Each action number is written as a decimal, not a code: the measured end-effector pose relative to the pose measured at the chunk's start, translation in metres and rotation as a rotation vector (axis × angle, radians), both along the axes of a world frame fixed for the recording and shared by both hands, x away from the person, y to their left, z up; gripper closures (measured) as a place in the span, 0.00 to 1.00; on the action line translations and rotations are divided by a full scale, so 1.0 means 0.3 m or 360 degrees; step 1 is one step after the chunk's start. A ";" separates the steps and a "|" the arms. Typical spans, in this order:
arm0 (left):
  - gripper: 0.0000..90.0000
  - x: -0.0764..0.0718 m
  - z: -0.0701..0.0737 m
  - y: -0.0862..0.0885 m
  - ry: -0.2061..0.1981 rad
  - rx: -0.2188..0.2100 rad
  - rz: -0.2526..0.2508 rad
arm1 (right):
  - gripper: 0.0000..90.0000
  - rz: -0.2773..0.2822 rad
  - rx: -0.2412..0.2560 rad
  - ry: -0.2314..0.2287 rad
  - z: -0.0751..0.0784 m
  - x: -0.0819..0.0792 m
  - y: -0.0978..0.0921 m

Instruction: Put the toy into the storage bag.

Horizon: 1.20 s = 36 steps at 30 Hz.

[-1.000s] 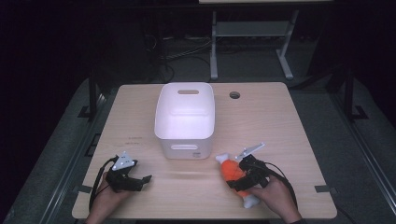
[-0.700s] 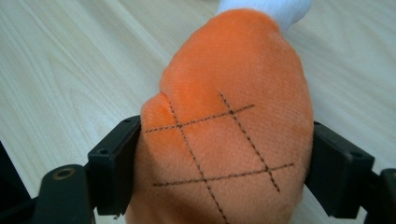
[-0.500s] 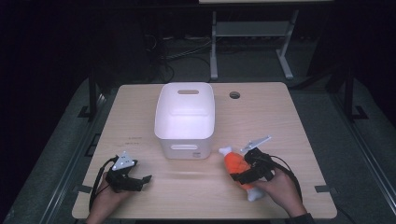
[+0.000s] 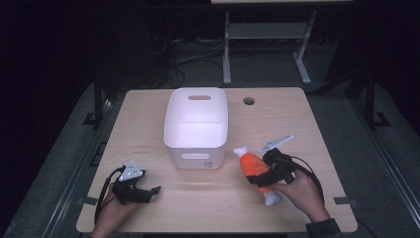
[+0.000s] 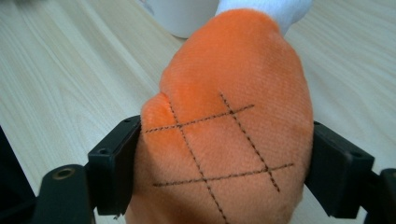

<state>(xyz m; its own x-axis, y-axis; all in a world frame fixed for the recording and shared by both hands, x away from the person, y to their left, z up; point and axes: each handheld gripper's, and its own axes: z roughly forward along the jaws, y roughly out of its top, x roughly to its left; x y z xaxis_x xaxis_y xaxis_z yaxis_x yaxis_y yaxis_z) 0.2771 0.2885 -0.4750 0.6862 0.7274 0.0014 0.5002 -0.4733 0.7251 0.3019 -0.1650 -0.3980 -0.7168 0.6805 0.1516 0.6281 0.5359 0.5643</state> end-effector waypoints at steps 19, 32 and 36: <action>0.14 0.000 0.001 0.001 0.0000 0.0007 -0.0003 | 0.23 0.0032 0.0011 -0.0080 0.117 0.050 -0.015; 0.14 0.001 0.001 0.001 0.0002 0.0007 -0.0003 | 0.23 0.0082 0.0029 -0.0118 0.195 0.083 -0.003; 0.14 0.001 0.001 0.001 0.0001 0.0008 -0.0003 | 0.23 0.0088 0.0053 -0.0134 0.216 0.094 0.003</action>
<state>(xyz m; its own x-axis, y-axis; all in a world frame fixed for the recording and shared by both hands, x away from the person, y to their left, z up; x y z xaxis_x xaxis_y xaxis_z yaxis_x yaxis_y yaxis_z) 0.2773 0.2887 -0.4747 0.6878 0.7259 0.0045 0.4997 -0.4779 0.7225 0.3301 -0.1642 -0.3332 -0.7641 0.6354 0.1112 0.5480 0.5484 0.6316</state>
